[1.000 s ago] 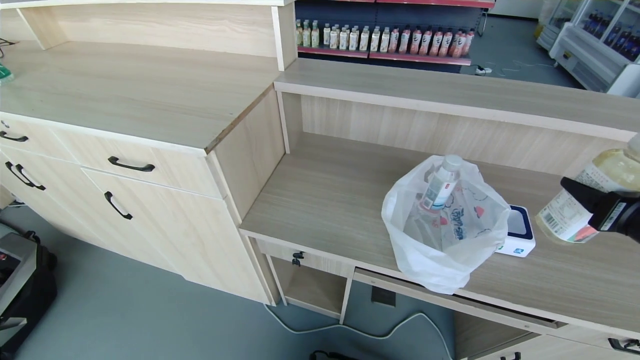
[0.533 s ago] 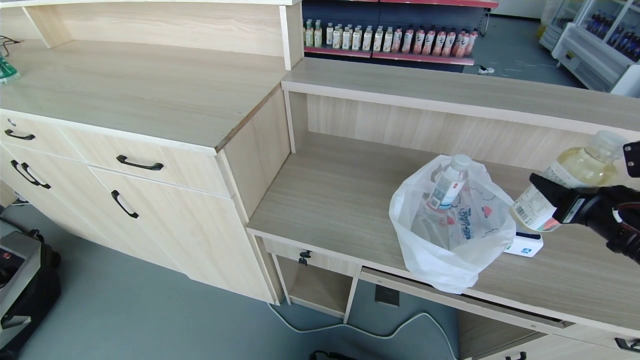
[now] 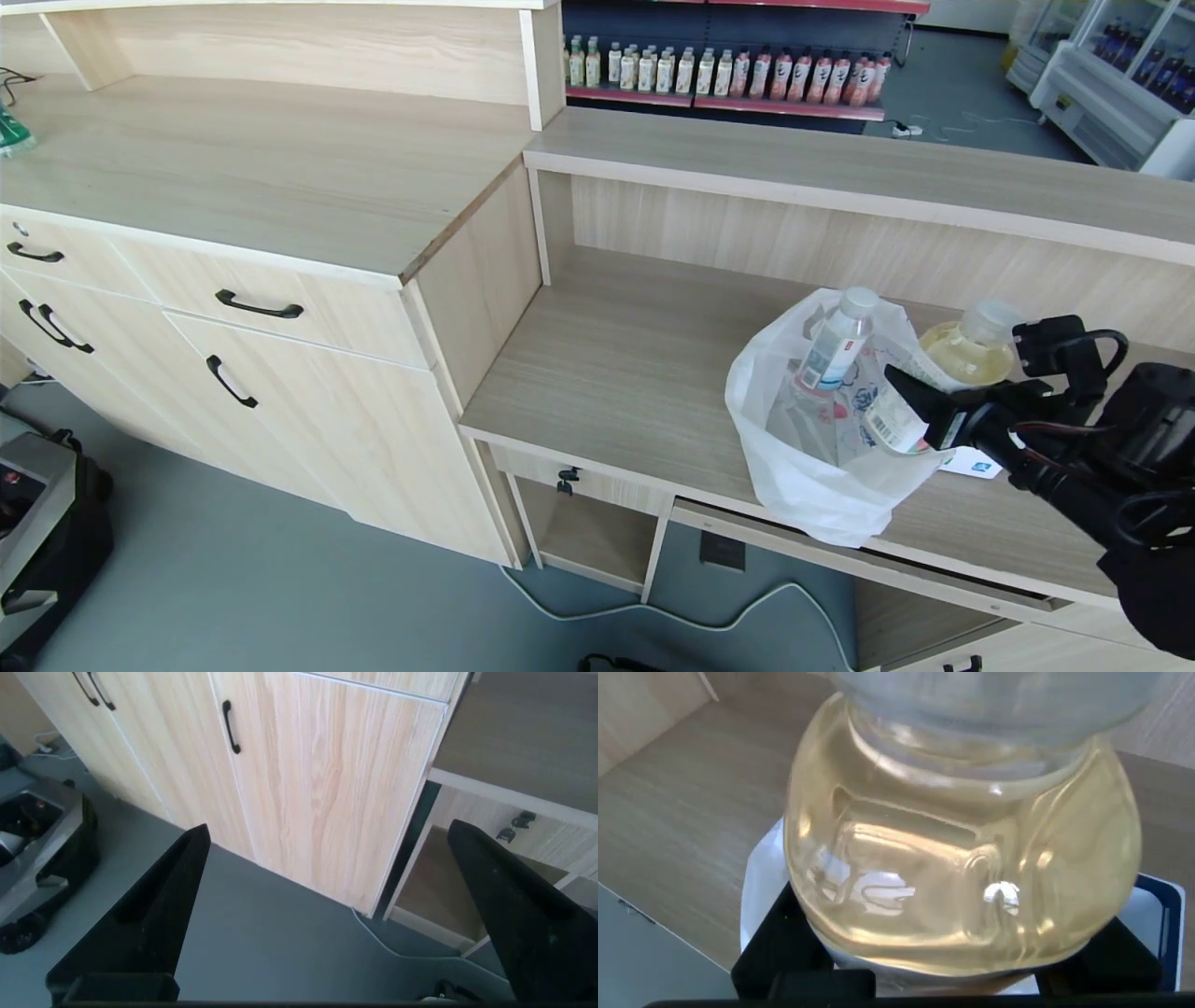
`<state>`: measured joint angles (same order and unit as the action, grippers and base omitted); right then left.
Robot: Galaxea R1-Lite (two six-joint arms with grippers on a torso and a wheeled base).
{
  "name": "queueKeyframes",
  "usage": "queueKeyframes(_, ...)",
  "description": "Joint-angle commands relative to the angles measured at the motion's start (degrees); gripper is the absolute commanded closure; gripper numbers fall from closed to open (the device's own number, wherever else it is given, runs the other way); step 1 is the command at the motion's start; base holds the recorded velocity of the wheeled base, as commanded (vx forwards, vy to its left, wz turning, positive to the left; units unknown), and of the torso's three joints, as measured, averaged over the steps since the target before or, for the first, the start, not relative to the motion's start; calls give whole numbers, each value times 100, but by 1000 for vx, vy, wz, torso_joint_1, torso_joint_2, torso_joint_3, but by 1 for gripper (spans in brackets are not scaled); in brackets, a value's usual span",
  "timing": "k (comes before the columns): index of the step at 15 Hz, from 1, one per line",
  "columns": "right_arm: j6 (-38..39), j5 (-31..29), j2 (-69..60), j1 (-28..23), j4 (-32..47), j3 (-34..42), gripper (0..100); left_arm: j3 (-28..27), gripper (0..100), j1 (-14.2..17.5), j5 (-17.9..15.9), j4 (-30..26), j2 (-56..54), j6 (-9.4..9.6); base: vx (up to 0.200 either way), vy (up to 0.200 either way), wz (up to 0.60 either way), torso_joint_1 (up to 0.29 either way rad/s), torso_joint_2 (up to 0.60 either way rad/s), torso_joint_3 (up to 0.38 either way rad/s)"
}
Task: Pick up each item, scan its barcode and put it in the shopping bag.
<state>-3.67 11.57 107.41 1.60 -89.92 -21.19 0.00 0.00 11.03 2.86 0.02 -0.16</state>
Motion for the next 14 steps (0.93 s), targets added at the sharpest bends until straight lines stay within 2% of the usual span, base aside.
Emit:
queueKeyframes(1, -11, 3, 228, 139, -8, 27, 100, 0, 0, -9, 4, 4, -2, -2, 0, 0, 0, 0, 0, 0)
queueKeyframes(6, -178, -6, 764, 218, -8, -210, 100, 0, 0, 0, 4, 4, -2, -2, 0, 0, 0, 0, 0, 0)
queueKeyframes(11, -319, -6, 1282, 218, -8, -782, 100, 0, 0, 0, 4, 4, -2, -2, 0, 0, 0, 0, 0, 0)
queueKeyframes(14, -327, -6, 1458, 218, -8, -782, 100, 0, 0, 0, 4, 4, -2, -2, 0, 0, 0, 0, 0, 0)
